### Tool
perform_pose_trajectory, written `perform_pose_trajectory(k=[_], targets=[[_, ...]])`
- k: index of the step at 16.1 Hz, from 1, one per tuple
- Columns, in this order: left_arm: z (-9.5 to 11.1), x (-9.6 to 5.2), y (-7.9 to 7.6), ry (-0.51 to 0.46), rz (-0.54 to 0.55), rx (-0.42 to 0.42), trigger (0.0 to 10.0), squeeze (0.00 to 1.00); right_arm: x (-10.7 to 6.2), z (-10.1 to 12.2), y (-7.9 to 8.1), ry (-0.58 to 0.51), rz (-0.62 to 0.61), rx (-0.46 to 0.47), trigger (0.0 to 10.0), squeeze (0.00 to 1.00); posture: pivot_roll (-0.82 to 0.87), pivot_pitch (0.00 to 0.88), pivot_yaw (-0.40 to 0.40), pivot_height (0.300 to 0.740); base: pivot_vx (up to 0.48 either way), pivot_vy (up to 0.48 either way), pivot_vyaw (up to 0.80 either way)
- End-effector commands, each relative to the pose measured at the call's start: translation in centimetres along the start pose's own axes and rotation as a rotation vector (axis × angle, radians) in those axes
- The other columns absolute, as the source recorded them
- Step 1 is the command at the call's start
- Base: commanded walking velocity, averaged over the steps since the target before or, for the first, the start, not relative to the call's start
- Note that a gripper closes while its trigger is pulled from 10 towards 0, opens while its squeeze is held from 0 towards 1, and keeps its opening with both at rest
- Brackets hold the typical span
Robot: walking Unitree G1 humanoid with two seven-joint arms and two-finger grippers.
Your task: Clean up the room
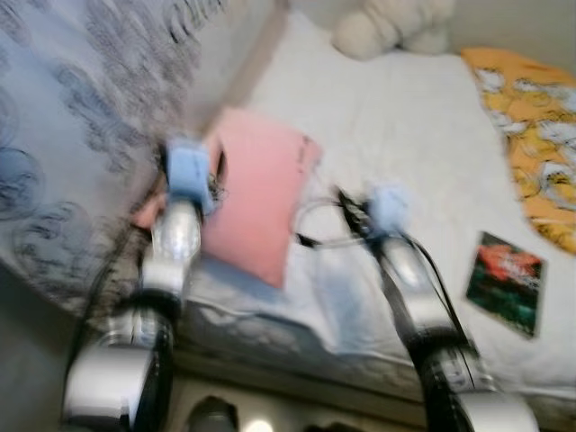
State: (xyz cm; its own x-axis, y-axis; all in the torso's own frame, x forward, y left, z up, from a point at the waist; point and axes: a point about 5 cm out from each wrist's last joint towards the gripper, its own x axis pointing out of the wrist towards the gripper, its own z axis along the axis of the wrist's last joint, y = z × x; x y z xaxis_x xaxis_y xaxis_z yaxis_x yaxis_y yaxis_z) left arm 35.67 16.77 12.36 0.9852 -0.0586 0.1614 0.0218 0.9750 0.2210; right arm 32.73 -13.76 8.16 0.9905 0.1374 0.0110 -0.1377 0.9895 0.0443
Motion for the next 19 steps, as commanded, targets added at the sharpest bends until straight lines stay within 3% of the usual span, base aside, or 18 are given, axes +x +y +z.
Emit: perform_pose_trajectory(k=[1, 3, 4, 5, 9, 13, 19], targets=[[0.9, -0.4, -1.4, -0.049, -0.068, -0.052, 10.0, 0.00, -0.9, 1.6, -2.1, -0.089, -0.076, 0.036, 10.0, 1.00, 0.05, 0.000, -0.071, 0.740, 0.000, 0.000, 0.00], [0.9, -2.1, -2.4, -0.064, -0.087, -0.144, 10.0, 0.00, -4.4, 0.8, -4.6, -0.075, -0.130, -0.014, 10.0, 1.00, 0.05, 0.000, -0.074, 0.740, 0.000, -0.480, 0.00], [0.1, -3.3, -3.4, -0.037, -0.098, -0.196, 10.0, 0.00, -7.1, -1.3, -6.1, 0.016, -0.185, -0.055, 10.0, 0.42, 0.04, 0.000, -0.056, 0.740, 0.000, -0.480, 0.00], [-0.3, -3.7, -3.9, -0.007, -0.104, -0.218, 10.0, 0.00, -7.9, -2.2, -6.4, 0.067, -0.222, -0.047, 10.0, 0.00, 0.04, 0.000, -0.046, 0.740, 0.000, -0.480, 0.00], [0.8, -2.6, -4.6, -0.018, -0.182, -0.188, 10.0, 0.00, -5.8, -1.6, -4.9, 0.054, -0.237, -0.013, 10.0, 0.00, 0.04, 0.000, -0.017, 0.740, 0.000, -0.480, 0.00], [-2.4, -4.0, -3.9, 0.133, -0.198, -0.149, 10.0, 0.00, -6.8, -1.7, -4.2, 0.043, -0.244, -0.009, 10.0, 0.00, 0.03, 0.000, -0.001, 0.740, 0.000, -0.480, 0.00], [-1.9, -2.6, -4.8, 0.128, -0.242, -0.112, 10.0, 0.00, -5.5, -0.8, -3.2, 0.022, -0.195, -0.051, 10.0, 0.00, 0.00, 0.000, -0.002, 0.740, 0.000, -0.480, 0.00]])
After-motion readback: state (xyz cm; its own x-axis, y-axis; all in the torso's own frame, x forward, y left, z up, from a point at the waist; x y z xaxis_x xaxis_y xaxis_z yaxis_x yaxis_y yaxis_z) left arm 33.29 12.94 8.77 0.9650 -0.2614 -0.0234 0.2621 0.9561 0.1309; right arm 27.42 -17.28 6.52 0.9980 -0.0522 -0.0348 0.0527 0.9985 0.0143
